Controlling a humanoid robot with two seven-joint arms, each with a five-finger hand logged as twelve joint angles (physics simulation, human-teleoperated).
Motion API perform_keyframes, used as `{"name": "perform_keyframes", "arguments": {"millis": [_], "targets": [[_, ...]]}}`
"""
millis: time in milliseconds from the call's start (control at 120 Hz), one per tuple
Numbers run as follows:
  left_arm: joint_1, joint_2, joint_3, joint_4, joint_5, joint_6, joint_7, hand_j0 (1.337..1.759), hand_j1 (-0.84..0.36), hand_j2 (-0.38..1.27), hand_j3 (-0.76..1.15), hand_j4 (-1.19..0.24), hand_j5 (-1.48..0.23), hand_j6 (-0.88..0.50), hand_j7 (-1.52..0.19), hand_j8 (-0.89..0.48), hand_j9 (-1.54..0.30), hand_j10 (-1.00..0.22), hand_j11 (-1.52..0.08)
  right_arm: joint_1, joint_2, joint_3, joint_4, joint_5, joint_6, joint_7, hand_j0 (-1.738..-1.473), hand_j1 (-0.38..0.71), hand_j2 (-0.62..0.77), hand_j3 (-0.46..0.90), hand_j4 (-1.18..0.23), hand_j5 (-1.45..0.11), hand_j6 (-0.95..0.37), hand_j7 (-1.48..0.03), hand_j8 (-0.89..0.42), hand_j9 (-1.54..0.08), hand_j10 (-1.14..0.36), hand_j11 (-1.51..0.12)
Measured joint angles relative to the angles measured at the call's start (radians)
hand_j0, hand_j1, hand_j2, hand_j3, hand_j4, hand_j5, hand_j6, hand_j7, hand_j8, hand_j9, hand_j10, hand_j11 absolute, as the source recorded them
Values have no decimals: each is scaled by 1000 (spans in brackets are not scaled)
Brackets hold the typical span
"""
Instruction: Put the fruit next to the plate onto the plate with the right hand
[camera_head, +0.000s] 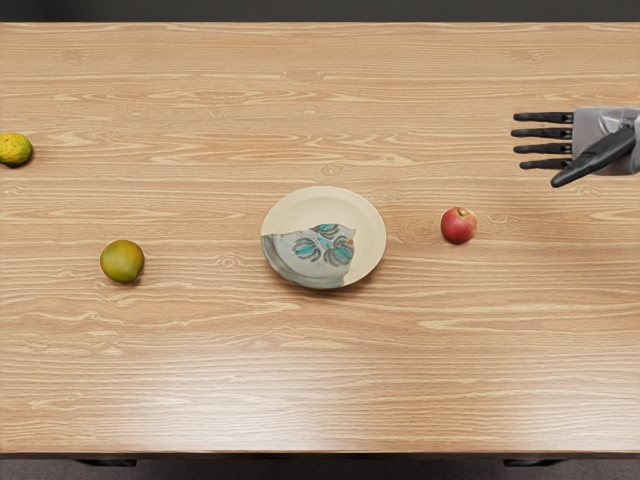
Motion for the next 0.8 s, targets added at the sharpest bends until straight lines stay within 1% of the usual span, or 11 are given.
{"name": "perform_keyframes", "arguments": {"millis": [342, 417, 475, 550, 608, 717, 800], "targets": [[6, 0, -2, 0, 0, 0, 0, 1658, 349, 0, 0, 0, 0, 0, 0, 0, 0, 0, 0, -3, -9, -1, 9, -17, 0, 0, -1658, -349, 0, 0, 0, 0, 2, 0, 2, 0, 1, 0], [6, 0, -2, 0, 0, 0, 0, 1658, 349, 0, 0, 0, 0, 0, 0, 0, 0, 0, 0, 9, -8, -3, 21, -71, 0, 0, -1658, -349, 0, 0, 0, 0, 2, 0, 2, 0, 1, 0], [6, 0, -1, 0, 0, 0, 0, 1658, 349, 0, 0, 0, 0, 0, 0, 0, 0, 0, 0, 30, -9, -4, 66, -145, 0, 0, -1658, -349, 0, 0, 0, 0, 2, 0, 2, 0, 1, 0], [6, 0, 0, 0, 0, 0, 0, 1658, 349, 0, 0, 0, 0, 0, 0, 0, 0, 0, 0, 73, -11, -14, 146, -222, 0, 0, -1658, -349, 0, 0, 0, 0, 1, 0, 1, 0, 1, 0], [6, 0, 0, 0, 0, 0, 0, 1658, 349, 0, 0, 0, 0, 0, 0, 0, 0, 0, 0, 131, -10, -55, 202, -265, 0, 0, -1658, -349, 0, 0, 0, 0, 1, 0, 1, 0, 1, 0], [5, 0, 1, 0, 0, 0, 0, 1658, 349, 0, 0, 0, 0, 0, 0, 0, 0, 0, 0, 263, 1, -214, 272, -305, 0, 0, -1658, -349, 0, 0, -1, 0, 0, 0, 0, 0, 0, 0], [3, 0, 1, 0, 0, 0, 0, 1658, 349, 0, 0, 0, 0, 0, 0, 0, 0, 0, 0, 358, 54, -346, 295, -351, 0, 0, -1658, -349, 0, 0, -1, 0, -1, 0, -1, 0, 0, 0]]}}
